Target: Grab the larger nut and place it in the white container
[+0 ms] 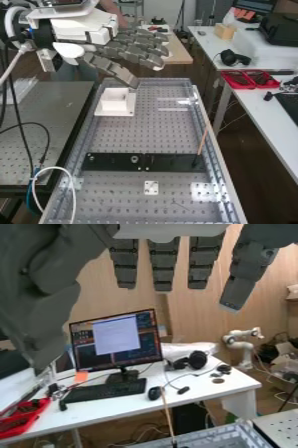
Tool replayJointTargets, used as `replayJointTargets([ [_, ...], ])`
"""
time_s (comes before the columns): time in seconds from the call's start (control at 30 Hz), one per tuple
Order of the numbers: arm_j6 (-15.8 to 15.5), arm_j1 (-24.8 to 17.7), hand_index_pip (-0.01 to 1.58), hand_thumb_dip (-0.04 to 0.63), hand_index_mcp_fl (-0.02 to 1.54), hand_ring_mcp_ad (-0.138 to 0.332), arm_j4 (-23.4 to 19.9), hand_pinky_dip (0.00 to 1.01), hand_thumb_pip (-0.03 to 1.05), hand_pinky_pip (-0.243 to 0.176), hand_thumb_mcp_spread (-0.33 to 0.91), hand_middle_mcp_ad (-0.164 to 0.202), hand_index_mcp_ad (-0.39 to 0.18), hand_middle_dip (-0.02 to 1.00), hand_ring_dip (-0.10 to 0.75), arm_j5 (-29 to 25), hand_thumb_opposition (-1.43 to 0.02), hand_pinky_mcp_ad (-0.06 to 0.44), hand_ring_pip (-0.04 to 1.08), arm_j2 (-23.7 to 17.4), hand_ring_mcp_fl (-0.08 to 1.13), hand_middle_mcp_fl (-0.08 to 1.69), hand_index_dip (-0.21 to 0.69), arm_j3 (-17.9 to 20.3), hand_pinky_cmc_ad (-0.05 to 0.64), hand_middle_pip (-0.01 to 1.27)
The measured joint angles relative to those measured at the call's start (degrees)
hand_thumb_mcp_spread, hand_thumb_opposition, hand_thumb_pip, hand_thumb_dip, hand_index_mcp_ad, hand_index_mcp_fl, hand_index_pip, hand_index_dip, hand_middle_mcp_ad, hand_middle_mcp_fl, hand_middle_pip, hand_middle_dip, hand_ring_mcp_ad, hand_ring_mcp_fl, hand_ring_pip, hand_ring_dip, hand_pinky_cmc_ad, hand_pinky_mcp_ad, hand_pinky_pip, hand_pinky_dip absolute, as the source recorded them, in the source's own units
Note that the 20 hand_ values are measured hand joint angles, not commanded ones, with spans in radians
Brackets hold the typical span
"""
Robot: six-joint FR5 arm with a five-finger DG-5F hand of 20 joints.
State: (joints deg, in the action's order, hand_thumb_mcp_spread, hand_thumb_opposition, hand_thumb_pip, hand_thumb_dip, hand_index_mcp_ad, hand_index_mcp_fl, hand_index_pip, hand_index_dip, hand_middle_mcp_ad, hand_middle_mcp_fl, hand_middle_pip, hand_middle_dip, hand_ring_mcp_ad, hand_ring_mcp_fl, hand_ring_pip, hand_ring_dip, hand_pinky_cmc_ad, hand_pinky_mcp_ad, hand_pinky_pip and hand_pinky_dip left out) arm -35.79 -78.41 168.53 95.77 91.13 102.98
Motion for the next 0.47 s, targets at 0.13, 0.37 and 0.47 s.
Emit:
replayJointTargets([
  [0.13, -0.6, 0.0, 0.17, 0.126, 0.05, 0.175, 1.4, 0.62, 0.73, -0.126, 0.07, 0.086, -0.098, 0.25, 0.157, 0.6, -0.78, 0.347, 0.11, -0.2, 0.0, 0.0, -0.028, -0.5, 0.412, 0.13],
  [0.37, -0.6, 0.0, 0.13, 0.126, 0.05, 0.176, 4.2, 0.62, 0.73, -0.126, 0.07, 0.086, -0.098, 0.25, 0.157, 2.5, -0.78, 0.347, 0.11, -0.7, 0.0, 0.0, -0.028, -1.3, 0.412, 0.13],
  [0.47, -0.7, 0.1, 0.13, 0.126, 0.05, 0.176, 5.5, 0.62, 0.73, -0.126, 0.07, 0.086, -0.098, 0.25, 0.157, 3.3, -0.78, 0.347, 0.11, -1.1, 0.0, 0.0, -0.024, -1.4, 0.412, 0.13],
])
